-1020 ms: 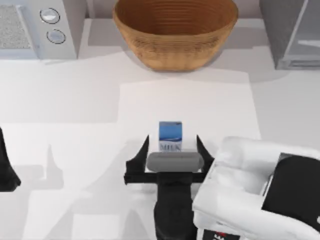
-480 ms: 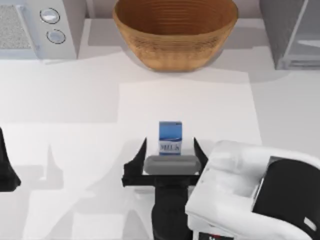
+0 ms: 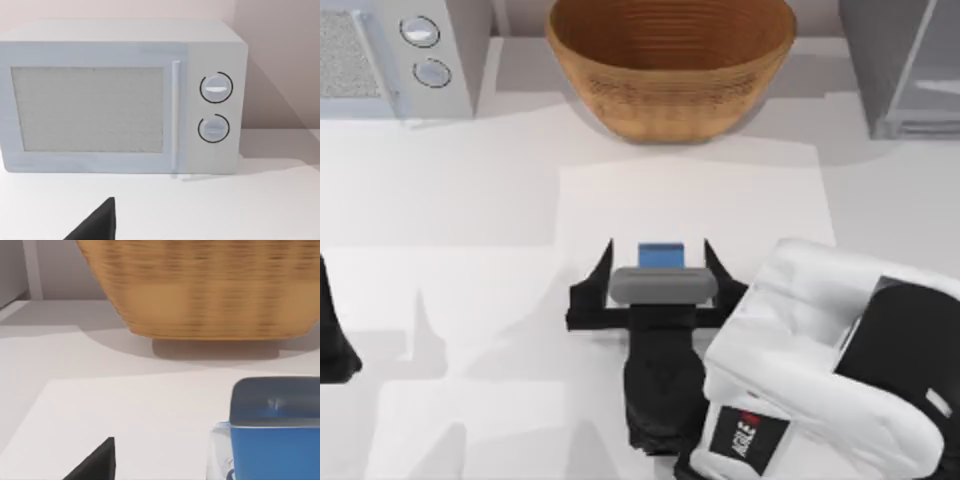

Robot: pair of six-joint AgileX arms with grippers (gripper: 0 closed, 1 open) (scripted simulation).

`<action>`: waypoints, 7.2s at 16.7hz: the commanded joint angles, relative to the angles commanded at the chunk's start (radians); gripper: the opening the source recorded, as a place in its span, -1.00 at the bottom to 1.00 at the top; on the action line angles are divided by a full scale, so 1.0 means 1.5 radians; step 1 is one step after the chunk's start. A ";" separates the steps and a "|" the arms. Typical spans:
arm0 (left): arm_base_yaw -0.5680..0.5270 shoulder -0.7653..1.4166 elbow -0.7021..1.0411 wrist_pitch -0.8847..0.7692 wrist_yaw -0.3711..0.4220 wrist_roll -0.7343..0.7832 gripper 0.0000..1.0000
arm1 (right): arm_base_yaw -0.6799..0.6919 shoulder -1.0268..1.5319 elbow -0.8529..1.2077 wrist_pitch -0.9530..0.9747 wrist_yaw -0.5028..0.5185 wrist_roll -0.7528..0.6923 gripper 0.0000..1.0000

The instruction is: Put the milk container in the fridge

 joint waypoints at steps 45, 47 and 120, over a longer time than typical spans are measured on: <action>0.000 0.000 0.000 0.000 0.000 0.000 1.00 | -0.024 -0.396 -0.070 -0.362 -0.040 0.005 -1.00; 0.000 0.000 0.000 0.000 0.000 0.000 1.00 | -0.066 -0.457 -0.120 -0.419 -0.091 0.000 -1.00; 0.000 0.000 0.000 0.000 0.000 0.000 1.00 | -0.805 -0.098 0.339 -0.425 -0.812 0.000 -1.00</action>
